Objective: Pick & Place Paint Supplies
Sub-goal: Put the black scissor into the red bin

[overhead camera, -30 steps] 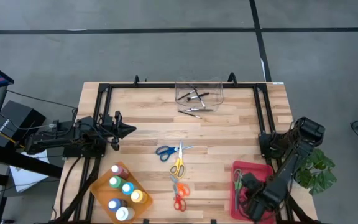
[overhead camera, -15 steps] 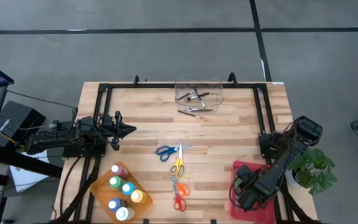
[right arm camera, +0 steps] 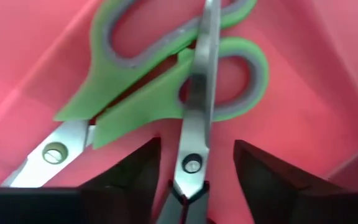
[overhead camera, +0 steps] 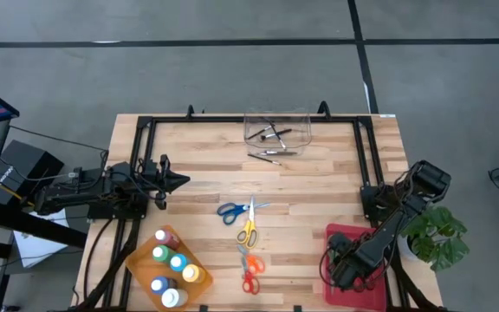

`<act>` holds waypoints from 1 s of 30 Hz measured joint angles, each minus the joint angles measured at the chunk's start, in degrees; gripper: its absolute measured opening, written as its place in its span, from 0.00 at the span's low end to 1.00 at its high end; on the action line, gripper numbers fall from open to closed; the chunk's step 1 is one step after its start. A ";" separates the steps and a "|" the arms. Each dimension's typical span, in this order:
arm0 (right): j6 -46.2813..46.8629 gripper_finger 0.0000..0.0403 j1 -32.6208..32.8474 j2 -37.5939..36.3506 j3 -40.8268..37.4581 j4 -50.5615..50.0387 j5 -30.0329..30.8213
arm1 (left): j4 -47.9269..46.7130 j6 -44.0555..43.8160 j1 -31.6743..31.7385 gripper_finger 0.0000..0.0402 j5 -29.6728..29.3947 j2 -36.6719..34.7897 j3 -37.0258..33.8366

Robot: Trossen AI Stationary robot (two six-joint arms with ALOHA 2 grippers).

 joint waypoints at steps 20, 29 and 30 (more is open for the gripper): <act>3.16 0.18 0.09 0.46 4.15 -3.78 -1.79 | 0.00 0.00 0.01 0.00 0.00 0.00 0.00; 11.90 0.19 0.05 0.46 4.40 -5.13 -4.26 | 0.00 0.00 0.00 0.00 0.00 0.00 0.00; 13.53 0.20 0.05 0.44 4.40 -5.68 -4.64 | 0.00 0.00 0.01 0.00 0.00 0.00 -0.01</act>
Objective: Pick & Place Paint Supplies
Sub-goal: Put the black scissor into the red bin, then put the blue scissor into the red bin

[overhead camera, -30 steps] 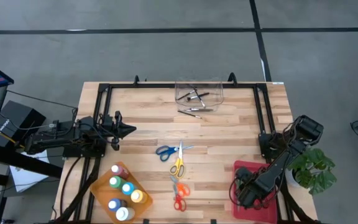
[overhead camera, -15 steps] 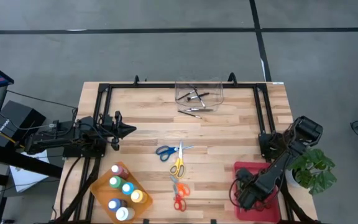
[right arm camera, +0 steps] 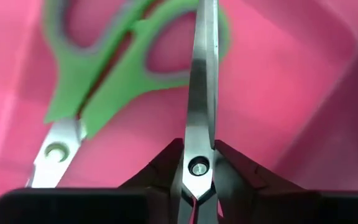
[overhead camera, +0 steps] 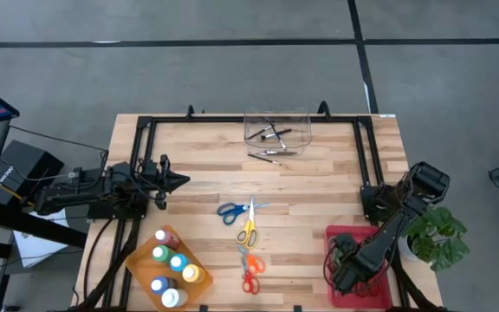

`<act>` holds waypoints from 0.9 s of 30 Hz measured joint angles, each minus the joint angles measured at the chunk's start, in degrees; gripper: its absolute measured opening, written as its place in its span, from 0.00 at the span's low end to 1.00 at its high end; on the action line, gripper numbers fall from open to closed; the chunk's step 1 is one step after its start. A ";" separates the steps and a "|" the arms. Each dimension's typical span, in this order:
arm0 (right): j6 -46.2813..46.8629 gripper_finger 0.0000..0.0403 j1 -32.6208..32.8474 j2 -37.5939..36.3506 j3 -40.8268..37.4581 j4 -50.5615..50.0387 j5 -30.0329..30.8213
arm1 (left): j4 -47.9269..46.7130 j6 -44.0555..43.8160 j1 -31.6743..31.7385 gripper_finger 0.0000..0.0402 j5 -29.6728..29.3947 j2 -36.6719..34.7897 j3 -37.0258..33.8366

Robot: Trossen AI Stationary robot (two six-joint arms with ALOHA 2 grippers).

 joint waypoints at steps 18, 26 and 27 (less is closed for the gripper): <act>0.82 0.22 -1.20 -0.50 0.09 -3.30 -1.53 | 0.00 0.00 0.00 0.00 0.01 0.00 0.01; -11.92 0.22 -5.34 -8.37 2.37 -3.14 5.54 | 0.00 0.00 0.00 0.00 0.00 0.00 0.01; -13.70 0.22 -5.92 -9.50 2.89 -3.07 6.80 | 0.00 0.00 0.00 0.00 0.01 0.00 0.01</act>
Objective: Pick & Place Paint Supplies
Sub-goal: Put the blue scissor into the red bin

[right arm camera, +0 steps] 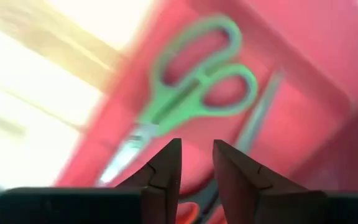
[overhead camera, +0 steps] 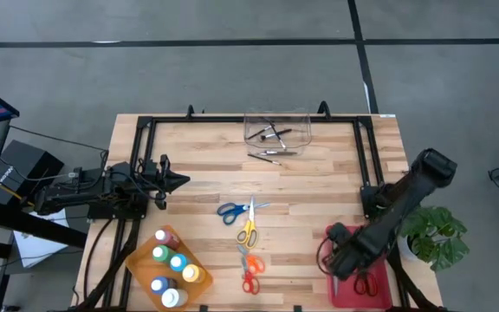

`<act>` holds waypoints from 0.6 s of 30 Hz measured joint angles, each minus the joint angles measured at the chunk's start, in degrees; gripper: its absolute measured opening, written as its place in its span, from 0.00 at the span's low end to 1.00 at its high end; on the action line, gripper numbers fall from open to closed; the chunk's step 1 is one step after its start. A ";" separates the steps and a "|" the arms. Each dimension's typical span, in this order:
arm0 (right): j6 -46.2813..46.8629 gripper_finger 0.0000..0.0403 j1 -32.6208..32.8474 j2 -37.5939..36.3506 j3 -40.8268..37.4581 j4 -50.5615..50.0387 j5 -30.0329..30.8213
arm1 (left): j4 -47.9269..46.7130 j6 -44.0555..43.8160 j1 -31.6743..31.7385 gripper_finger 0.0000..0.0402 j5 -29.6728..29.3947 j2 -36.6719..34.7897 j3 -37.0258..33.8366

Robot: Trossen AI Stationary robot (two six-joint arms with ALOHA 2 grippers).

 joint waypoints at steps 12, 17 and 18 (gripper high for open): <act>-23.03 0.33 -11.93 -7.01 5.44 9.66 22.03 | 0.00 0.00 -0.01 0.00 -0.01 0.00 0.00; -33.48 0.50 -20.77 -6.74 5.61 17.15 22.70 | -0.02 0.00 -0.01 0.00 -0.01 0.00 0.00; -35.10 0.53 -22.66 -6.15 5.66 19.10 22.72 | 0.00 0.00 0.00 0.00 -0.01 0.00 0.00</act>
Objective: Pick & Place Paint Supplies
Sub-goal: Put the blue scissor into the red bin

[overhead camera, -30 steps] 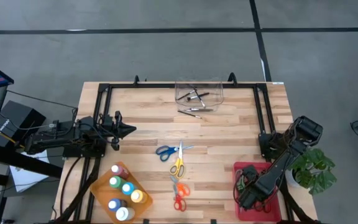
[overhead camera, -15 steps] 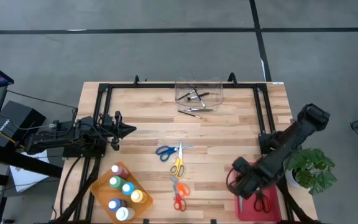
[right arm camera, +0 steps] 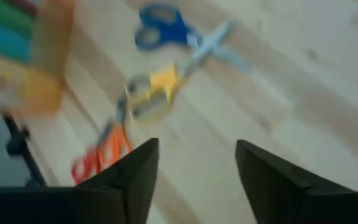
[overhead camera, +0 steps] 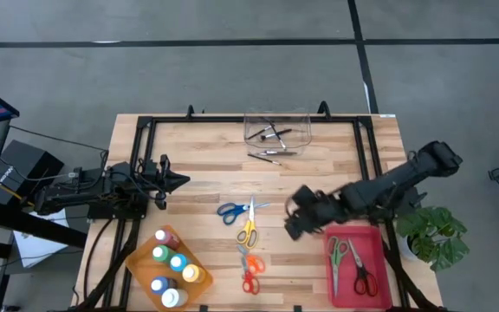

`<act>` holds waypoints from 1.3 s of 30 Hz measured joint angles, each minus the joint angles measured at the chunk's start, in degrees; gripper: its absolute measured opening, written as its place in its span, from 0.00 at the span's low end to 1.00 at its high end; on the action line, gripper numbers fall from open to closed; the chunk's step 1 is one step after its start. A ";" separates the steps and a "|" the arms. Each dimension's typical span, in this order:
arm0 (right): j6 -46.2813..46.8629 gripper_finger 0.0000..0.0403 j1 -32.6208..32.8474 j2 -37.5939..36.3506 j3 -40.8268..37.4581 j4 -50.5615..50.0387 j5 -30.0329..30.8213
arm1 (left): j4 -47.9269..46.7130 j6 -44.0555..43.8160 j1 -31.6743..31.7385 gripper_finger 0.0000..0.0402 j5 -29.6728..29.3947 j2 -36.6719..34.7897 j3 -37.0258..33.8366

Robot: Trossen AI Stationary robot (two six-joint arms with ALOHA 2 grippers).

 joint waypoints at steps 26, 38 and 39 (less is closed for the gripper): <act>-61.85 0.65 -15.83 37.35 15.92 40.60 -11.81 | -0.03 0.00 0.02 0.00 0.02 0.00 0.00; -68.13 0.65 -13.39 45.36 27.97 27.39 -14.17 | -0.02 0.00 0.00 0.00 0.00 0.00 0.00; -68.03 0.65 -13.38 45.36 27.87 26.66 -14.16 | -0.02 0.00 0.02 0.00 0.00 0.00 0.00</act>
